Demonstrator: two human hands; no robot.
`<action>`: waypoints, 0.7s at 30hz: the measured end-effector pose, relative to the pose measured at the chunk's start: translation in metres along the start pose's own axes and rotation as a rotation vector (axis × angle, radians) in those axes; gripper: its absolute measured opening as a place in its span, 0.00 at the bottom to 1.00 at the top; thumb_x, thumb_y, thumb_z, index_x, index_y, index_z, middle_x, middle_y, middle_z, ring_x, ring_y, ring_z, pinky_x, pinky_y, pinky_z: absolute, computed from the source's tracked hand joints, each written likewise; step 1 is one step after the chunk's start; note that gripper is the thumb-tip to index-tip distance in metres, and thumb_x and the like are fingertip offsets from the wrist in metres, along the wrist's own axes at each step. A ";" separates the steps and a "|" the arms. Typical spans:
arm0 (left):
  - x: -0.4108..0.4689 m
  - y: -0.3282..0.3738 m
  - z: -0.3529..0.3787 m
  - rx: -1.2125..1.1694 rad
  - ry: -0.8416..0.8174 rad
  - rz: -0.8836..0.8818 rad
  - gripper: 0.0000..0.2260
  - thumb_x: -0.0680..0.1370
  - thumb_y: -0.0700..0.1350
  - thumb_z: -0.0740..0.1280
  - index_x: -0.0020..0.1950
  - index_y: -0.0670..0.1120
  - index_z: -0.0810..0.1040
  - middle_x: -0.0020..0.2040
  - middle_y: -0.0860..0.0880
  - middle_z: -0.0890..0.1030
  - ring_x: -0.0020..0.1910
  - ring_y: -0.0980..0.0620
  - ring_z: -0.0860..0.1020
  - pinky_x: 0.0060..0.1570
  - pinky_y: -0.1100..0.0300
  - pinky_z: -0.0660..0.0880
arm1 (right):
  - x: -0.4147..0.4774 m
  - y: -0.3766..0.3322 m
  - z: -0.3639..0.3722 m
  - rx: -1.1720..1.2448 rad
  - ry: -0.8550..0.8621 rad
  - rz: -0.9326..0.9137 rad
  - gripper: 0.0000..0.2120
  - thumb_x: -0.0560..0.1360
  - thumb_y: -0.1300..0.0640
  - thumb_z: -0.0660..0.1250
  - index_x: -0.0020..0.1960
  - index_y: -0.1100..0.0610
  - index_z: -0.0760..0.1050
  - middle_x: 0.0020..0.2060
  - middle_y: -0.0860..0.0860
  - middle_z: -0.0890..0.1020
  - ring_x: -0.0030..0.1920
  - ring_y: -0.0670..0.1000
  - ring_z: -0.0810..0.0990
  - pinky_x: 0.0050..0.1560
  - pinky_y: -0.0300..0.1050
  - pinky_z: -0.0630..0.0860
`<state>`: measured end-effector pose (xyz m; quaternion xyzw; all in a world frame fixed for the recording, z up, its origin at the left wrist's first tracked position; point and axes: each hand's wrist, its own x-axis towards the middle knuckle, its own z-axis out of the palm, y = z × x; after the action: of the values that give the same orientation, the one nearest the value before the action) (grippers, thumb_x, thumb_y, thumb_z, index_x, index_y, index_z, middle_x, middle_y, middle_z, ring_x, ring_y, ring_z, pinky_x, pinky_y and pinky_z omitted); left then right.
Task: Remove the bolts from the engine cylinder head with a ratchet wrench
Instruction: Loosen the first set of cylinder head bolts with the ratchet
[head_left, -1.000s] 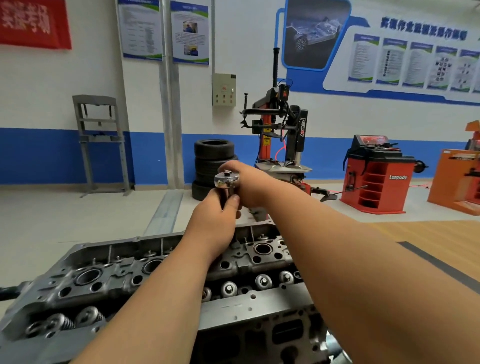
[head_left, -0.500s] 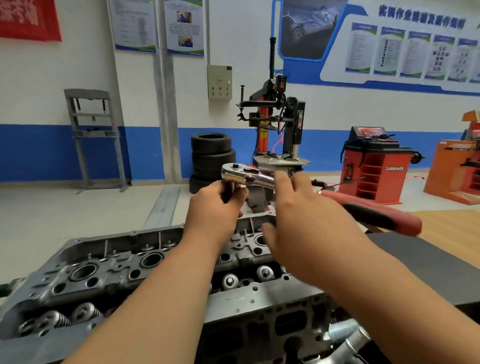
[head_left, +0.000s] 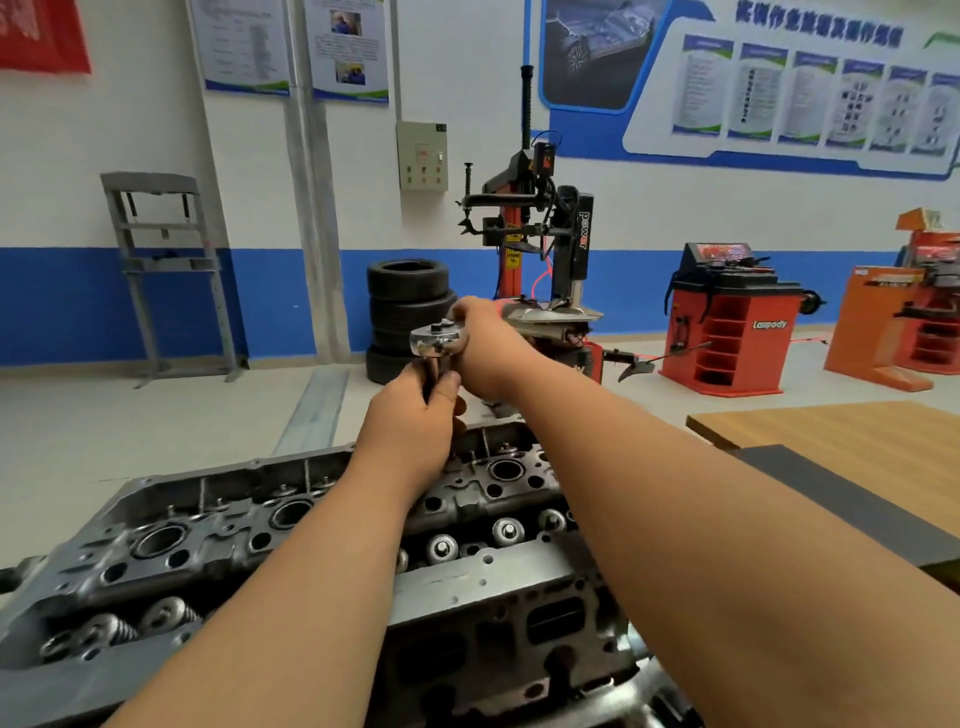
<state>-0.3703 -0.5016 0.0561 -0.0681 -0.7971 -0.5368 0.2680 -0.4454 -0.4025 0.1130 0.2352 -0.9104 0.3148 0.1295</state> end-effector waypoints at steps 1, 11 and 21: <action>0.000 0.000 0.000 -0.001 0.008 0.007 0.08 0.82 0.48 0.61 0.43 0.55 0.74 0.39 0.53 0.81 0.34 0.59 0.81 0.32 0.66 0.72 | -0.007 0.003 -0.002 -0.003 0.035 0.008 0.23 0.74 0.61 0.66 0.66 0.58 0.62 0.62 0.56 0.65 0.49 0.52 0.74 0.54 0.41 0.67; -0.003 -0.003 0.004 -0.076 0.038 0.027 0.06 0.80 0.50 0.65 0.44 0.55 0.78 0.37 0.53 0.82 0.32 0.59 0.80 0.32 0.66 0.77 | -0.153 -0.024 -0.025 -0.528 0.086 -0.092 0.38 0.73 0.44 0.63 0.74 0.48 0.45 0.68 0.53 0.56 0.38 0.52 0.72 0.36 0.39 0.69; -0.003 0.000 0.004 -0.050 -0.047 -0.085 0.07 0.82 0.52 0.59 0.46 0.56 0.74 0.44 0.54 0.83 0.46 0.51 0.82 0.49 0.53 0.77 | -0.014 -0.003 -0.015 -0.176 -0.038 0.069 0.27 0.74 0.63 0.63 0.71 0.56 0.61 0.67 0.56 0.64 0.59 0.56 0.73 0.63 0.50 0.69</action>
<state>-0.3693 -0.4977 0.0533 -0.0534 -0.7917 -0.5656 0.2244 -0.4308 -0.3906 0.1206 0.1975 -0.9444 0.2331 0.1216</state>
